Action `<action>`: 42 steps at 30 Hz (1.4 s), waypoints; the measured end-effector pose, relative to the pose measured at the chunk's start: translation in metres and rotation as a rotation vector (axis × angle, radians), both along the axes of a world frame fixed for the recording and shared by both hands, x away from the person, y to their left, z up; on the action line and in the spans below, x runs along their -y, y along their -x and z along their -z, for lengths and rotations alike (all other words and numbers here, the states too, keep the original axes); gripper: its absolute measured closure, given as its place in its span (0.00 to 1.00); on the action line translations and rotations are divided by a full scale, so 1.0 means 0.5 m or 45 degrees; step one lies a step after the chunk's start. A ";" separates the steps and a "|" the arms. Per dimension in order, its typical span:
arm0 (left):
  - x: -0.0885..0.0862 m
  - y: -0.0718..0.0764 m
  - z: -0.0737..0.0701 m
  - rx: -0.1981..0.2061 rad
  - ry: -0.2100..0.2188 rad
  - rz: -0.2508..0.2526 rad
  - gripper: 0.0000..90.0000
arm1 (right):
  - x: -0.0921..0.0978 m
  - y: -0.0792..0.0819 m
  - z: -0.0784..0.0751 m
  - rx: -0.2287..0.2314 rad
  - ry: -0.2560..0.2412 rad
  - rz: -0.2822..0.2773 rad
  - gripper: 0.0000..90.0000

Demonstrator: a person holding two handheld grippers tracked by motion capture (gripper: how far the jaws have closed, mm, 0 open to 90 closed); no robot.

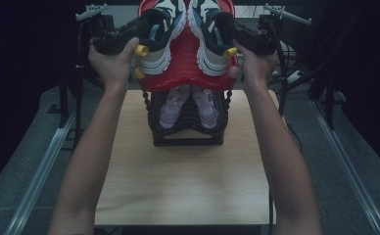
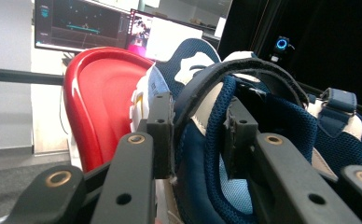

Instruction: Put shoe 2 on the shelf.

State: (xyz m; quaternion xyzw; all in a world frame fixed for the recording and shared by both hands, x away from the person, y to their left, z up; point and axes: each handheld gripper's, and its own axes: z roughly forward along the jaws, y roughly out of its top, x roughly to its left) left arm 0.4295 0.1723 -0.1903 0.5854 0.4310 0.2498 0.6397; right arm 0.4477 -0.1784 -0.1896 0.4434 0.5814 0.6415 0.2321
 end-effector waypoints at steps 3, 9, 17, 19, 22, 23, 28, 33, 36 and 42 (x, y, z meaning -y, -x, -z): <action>0.011 -0.003 0.003 0.003 0.010 0.002 0.77 | 0.002 -0.003 0.001 -0.007 0.000 0.014 0.81; 0.022 -0.008 0.018 -0.007 -0.043 -0.014 0.77 | 0.008 -0.005 0.002 -0.018 0.011 0.023 0.80; 0.038 -0.007 0.038 0.016 -0.160 -0.043 0.68 | -0.023 -0.013 0.009 0.003 0.148 -0.026 0.73; 0.033 -0.003 0.035 0.032 -0.145 -0.036 0.63 | -0.025 -0.016 0.010 0.006 0.160 -0.048 0.69; 0.024 0.000 0.030 0.019 -0.126 -0.021 0.58 | -0.023 -0.020 0.011 -0.007 0.162 -0.088 0.57; 0.021 0.001 0.029 0.014 -0.123 -0.017 0.57 | -0.022 -0.020 0.010 -0.003 0.159 -0.101 0.52; 0.007 0.009 0.025 0.018 -0.080 0.014 0.54 | -0.018 -0.013 0.006 -0.011 0.161 -0.145 0.40; -0.002 0.021 0.021 0.019 -0.061 0.057 0.53 | -0.007 0.007 0.007 0.027 0.102 -0.175 0.39; -0.010 0.026 0.023 0.016 -0.058 0.064 0.53 | 0.002 0.017 0.010 0.044 0.069 -0.196 0.40; -0.038 0.036 0.035 -0.005 -0.067 0.107 0.53 | 0.025 0.039 0.021 0.093 0.048 -0.212 0.44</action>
